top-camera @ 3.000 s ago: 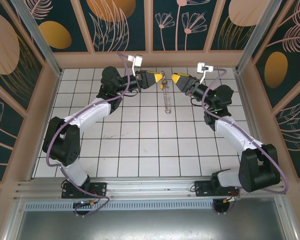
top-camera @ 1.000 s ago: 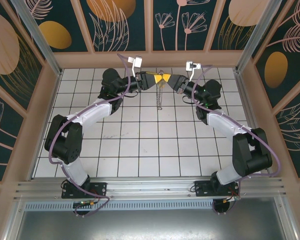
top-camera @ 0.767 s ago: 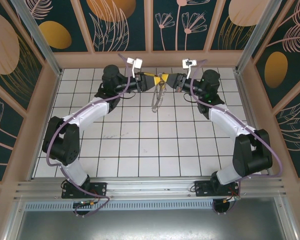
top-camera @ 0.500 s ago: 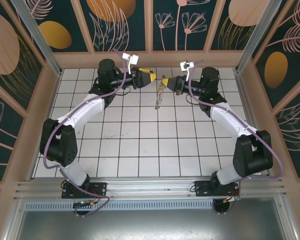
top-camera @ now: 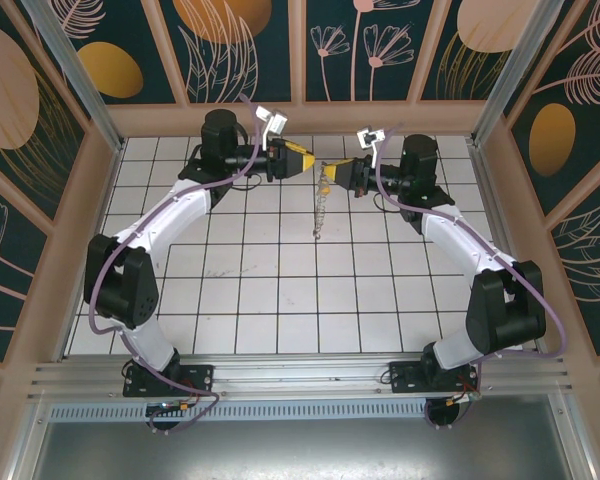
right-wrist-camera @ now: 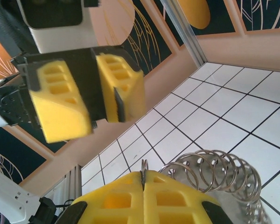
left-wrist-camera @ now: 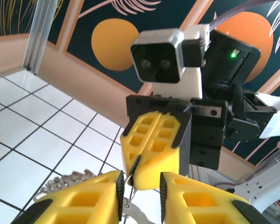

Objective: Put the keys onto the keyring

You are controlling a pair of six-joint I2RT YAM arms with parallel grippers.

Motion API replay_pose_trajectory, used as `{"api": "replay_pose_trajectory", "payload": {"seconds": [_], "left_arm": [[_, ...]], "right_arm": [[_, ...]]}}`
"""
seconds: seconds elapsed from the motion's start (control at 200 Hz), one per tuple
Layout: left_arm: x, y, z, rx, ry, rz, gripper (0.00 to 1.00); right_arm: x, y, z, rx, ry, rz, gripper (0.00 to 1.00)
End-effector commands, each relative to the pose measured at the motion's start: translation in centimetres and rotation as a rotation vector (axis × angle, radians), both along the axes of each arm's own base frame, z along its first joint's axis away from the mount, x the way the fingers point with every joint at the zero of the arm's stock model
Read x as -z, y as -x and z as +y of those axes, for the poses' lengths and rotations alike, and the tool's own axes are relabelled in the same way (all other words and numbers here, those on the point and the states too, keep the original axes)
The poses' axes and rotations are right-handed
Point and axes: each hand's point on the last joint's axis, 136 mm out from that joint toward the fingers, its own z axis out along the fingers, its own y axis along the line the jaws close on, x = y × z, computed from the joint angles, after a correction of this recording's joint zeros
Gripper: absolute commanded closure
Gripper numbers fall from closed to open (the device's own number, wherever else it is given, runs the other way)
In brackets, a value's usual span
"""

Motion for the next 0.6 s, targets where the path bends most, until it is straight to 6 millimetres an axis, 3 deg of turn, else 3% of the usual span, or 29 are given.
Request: {"api": "replay_pose_trajectory", "payload": {"seconds": [0.0, 0.596], "left_arm": [[0.4, 0.4, -0.4, 0.051, 0.003, 0.003, 0.72], [1.8, 1.5, -1.9, 0.104, 0.022, 0.044, 0.72]], "right_arm": [[-3.7, 0.8, -0.2, -0.036, -0.034, -0.123, 1.00], [-3.9, 0.7, -0.3, -0.031, -0.047, -0.127, 1.00]]}}
